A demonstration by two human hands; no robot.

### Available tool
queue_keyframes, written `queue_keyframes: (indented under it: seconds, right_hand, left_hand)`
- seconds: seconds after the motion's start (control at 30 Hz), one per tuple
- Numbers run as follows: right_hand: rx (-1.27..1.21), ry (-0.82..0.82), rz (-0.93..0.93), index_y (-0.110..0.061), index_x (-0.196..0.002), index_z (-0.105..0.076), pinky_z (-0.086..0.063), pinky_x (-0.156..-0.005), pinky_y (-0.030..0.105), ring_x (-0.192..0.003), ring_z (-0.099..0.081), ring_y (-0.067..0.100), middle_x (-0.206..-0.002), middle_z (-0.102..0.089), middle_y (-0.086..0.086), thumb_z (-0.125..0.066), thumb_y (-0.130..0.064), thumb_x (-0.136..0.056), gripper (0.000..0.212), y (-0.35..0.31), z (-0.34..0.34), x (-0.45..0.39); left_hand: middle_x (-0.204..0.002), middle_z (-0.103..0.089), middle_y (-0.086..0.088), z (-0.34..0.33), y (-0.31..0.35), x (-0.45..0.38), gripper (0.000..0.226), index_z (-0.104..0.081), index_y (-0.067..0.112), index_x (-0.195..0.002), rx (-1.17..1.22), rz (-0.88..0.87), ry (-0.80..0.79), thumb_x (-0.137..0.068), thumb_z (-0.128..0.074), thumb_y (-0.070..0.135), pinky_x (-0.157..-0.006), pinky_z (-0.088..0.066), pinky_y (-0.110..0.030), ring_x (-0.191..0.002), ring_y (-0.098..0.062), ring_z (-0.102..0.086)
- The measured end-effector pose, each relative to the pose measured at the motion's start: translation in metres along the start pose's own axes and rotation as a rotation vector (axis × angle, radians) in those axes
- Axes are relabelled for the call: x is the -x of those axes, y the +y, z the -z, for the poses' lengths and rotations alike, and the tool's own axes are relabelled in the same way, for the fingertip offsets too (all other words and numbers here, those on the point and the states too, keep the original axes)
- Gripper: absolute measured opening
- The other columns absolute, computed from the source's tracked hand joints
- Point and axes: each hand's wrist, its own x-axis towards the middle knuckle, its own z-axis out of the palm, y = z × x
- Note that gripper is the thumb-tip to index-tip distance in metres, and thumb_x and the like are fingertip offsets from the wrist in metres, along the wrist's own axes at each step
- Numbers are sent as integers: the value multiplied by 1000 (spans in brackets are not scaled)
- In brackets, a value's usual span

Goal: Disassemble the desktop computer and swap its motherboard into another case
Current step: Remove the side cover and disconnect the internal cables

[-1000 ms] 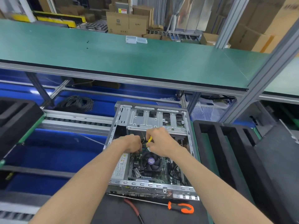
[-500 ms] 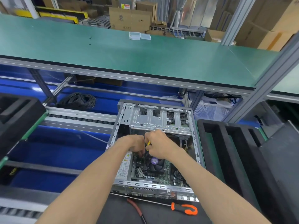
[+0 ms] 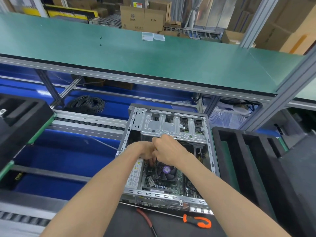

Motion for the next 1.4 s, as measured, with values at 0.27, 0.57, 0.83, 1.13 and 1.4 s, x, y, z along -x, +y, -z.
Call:
queue_keyframes:
  seconds: [0.27, 0.57, 0.83, 1.13, 1.4]
  right_hand:
    - [-128, 11, -59, -12, -90, -48, -36, -54, 34, -70, -50, 27, -79, -43, 4, -57, -27, -99, 20, 8, -3, 2]
    - [-67, -54, -27, -15, -89, -44, -39, -60, 35, -73, -48, 30, -86, -50, 9, -59, -22, -94, 18, 3, 5, -2]
    - [34, -103, 62, -8, -110, -59, -40, -56, 35, -75, -55, 31, -76, -36, 3, -61, -17, -95, 18, -12, 3, -3]
    - [72, -69, 129, -4, -113, -53, -41, -59, 39, -68, -47, 26, -80, -53, 8, -57, -23, -99, 25, -8, 3, 1]
    - [-322, 31, -20, -12, -109, -38, -50, -70, 50, -79, -57, 35, -87, -61, 16, -61, -16, -91, 30, 1, -22, 6]
  left_hand:
    - [-94, -74, -2, 3, 0, -1, 29, -66, 2, -109, 84, -20, -19, -98, -41, -1, -83, -53, -30, -85, -10, -70]
    - [-96, -76, 1, 5, -8, -8, 25, -72, 6, -109, 27, -48, -37, -98, -51, -1, -80, -50, -25, -89, -7, -71]
    - [-78, -55, 15, 11, -8, -6, 11, -67, 19, -98, -75, -81, -66, -97, -60, 10, -65, -40, -21, -69, -1, -49]
    - [-79, -65, 3, 7, -9, 16, 15, -67, 14, -79, 53, -101, 281, -86, -59, 3, -69, -49, -30, -75, -19, -57]
    - [-76, -66, 8, -22, -11, 70, 14, -68, 27, -87, 494, -384, 563, -76, -66, 19, -69, -47, -30, -70, -5, -58]
